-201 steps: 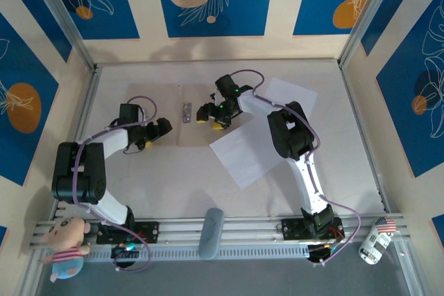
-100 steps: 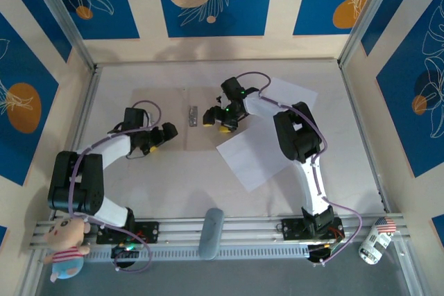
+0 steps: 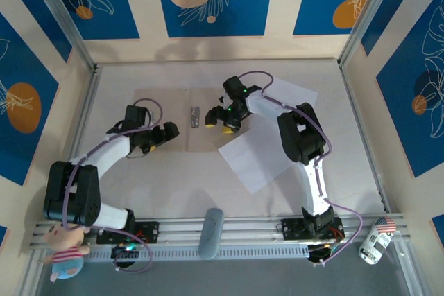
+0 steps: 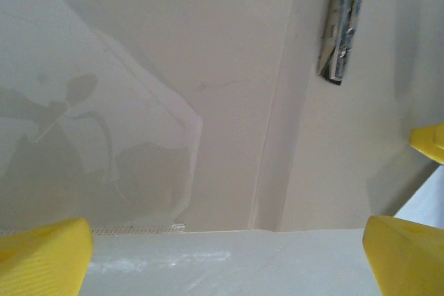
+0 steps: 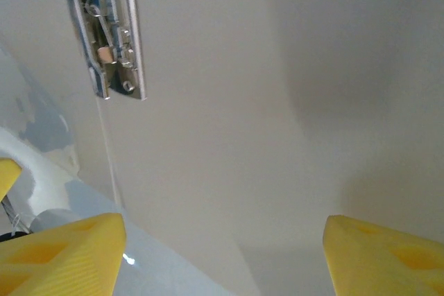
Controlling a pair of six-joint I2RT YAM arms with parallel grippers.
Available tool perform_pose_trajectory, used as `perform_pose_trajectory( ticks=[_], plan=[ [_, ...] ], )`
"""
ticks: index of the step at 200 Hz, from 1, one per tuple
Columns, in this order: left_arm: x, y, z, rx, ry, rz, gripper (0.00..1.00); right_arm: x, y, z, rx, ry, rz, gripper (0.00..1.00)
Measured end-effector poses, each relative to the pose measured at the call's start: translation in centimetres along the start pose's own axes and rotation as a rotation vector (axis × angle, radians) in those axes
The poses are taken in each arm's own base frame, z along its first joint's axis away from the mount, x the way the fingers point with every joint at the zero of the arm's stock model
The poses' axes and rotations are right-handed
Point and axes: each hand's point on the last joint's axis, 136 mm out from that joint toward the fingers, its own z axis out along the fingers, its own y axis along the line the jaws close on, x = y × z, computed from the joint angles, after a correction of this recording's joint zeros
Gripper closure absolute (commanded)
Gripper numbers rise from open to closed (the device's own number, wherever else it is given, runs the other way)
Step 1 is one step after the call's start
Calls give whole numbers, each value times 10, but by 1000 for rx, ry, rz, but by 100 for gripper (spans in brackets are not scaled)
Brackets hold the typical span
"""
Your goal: Put the files into the folder
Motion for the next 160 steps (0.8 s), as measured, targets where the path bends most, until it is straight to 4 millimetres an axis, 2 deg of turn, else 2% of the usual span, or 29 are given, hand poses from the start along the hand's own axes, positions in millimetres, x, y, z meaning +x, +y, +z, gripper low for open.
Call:
perform_pose_trajectory(
  ticks=[25, 61, 83, 98, 111, 138, 160],
  plan=[
    [-16, -25, -17, 26, -45, 76, 0, -4, 17, -33, -27, -39, -17, 22],
    [-33, -78, -37, 80, -95, 245, 0, -5, 52, -113, -121, -172, -74, 22],
    [-39, -108, -47, 107, -128, 352, 0, 10, 56, -156, -175, -242, -85, 22],
    [-43, -125, -50, 125, -139, 410, 0, 25, 45, -171, -189, -266, -65, 23],
    [-46, -138, -51, 136, -145, 451, 0, 39, 28, -174, -188, -270, -29, 23],
    [-46, -164, -44, 153, -144, 544, 0, 69, -19, -168, -162, -261, 81, 23],
    [-37, -185, -30, 173, -114, 612, 0, 94, -54, -162, -142, -257, 167, 23]
  ],
)
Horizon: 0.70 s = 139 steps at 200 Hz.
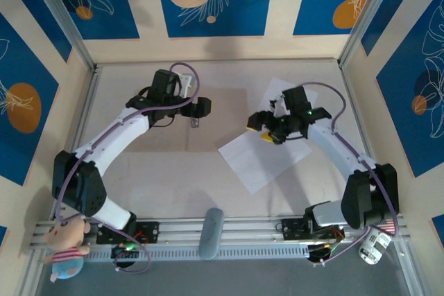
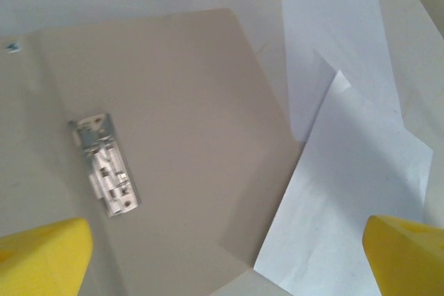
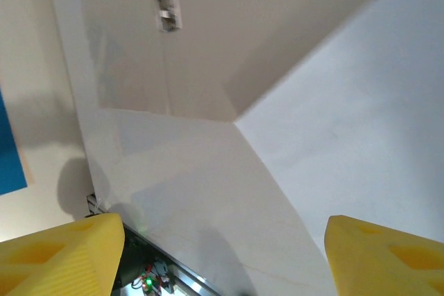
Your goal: Put the files into the folder
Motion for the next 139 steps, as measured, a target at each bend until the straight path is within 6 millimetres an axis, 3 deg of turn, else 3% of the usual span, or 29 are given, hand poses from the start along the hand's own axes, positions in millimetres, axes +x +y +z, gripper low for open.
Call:
perform_pose_trajectory(
  ticks=[29, 87, 139],
  plan=[
    [4, -20, 26, 31, 49, 59, 0, 24, -36, -4, 26, -6, 79, 23],
    [19, -66, 81, 112, 159, 165, 5, 55, -79, 3, 77, 18, 161, 24],
    [46, -76, 127, 175, 287, 148, 14, 65, -106, 10, 142, 22, 203, 24]
  ],
)
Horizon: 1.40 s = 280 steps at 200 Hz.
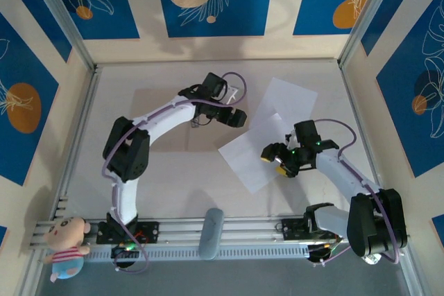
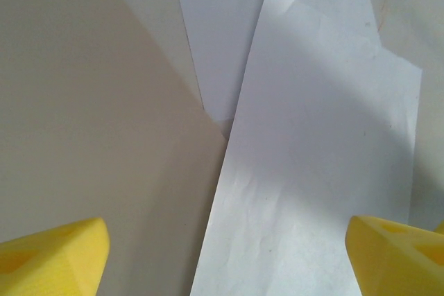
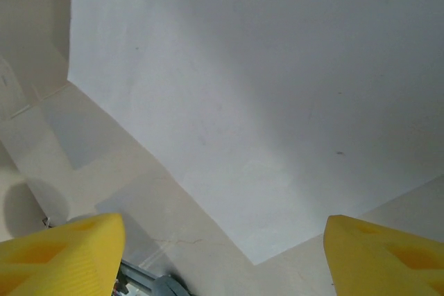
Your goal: Put the files into the folder
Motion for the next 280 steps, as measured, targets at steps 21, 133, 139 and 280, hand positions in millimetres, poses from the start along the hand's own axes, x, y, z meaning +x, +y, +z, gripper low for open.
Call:
perform_pose_trajectory(
  ticks=[21, 133, 139, 280],
  plan=[
    [7, 0, 18, 20, 48, -12, 22, 0, -9, 4, 17, 4, 20, 24],
    [34, -2, 64, 84, 179, -44, 33, -3, -32, 20, 87, 25, 58, 24],
    [34, -1, 65, 85, 181, -45, 34, -3, -32, 20, 87, 24, 57, 24],
    [55, -10, 80, 126, 247, -57, 50, -7, -36, 22, 99, 20, 60, 24]
  ],
)
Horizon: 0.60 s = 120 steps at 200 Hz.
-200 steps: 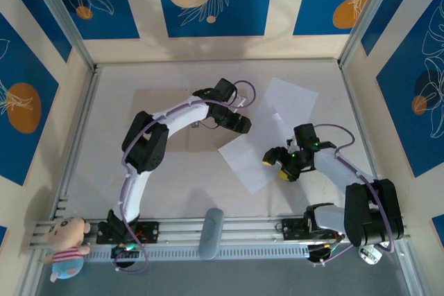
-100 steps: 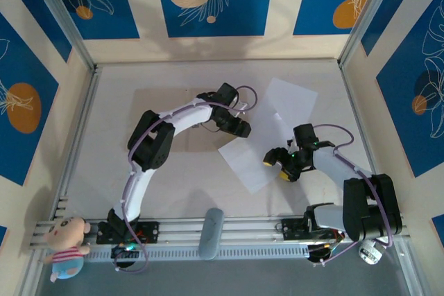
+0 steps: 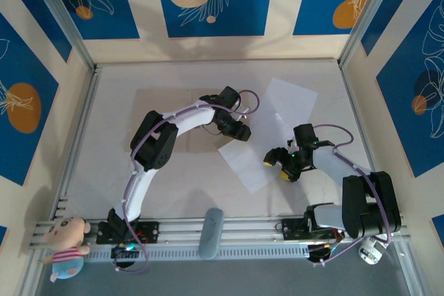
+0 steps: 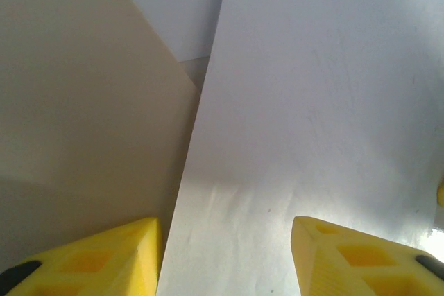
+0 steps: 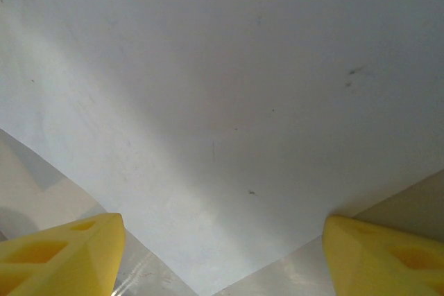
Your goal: Put the files into the folder
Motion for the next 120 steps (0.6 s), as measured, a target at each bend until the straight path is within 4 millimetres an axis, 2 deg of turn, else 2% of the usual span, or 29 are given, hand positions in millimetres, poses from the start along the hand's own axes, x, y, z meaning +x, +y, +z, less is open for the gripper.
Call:
perform_pose_trajectory(
  ticks=[77, 120],
  plan=[
    [3, -4, 1, 27, 9, -1, 55, 0, 0, 1, 0, 4, 2, 24],
    [3, -7, 1, 41, 12, -1, 62, 0, 0, 1, -1, 4, 2, 24]
  ],
)
